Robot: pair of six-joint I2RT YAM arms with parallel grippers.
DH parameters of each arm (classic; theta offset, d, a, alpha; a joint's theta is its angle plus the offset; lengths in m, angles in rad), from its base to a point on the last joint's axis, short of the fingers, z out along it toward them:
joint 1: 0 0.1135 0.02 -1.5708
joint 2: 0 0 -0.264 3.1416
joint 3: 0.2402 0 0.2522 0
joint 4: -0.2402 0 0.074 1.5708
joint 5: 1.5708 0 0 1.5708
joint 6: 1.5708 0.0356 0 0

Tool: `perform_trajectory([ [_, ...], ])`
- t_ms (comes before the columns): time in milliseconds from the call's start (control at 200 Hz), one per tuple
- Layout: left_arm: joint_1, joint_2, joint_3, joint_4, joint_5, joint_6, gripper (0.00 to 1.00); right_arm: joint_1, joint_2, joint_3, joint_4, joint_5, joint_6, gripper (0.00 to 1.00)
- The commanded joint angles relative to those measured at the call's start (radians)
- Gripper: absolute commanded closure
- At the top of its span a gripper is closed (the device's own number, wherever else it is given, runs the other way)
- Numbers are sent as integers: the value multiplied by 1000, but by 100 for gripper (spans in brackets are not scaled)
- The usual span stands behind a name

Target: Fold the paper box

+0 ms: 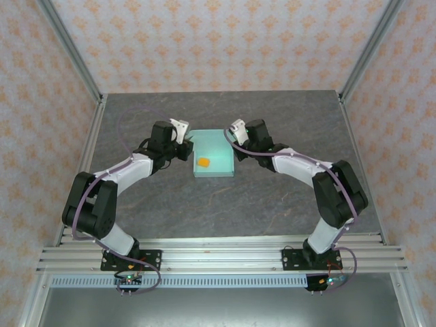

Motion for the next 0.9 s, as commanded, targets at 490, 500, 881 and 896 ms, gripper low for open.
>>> perform_trajectory([
  [490,-141,11,20,102,-361,-378,92,160,119,192,-112,567,544,94],
  [500,-144,13,21,102,-367,-385,92,161,121,192,-111,575,547,94],
  [881,-241,65,64,114,-654,-515,96,166,102,118,52,633,506,94],
  [896,-245,68,63,113,-663,-519,96,166,103,118,56,627,503,94],
])
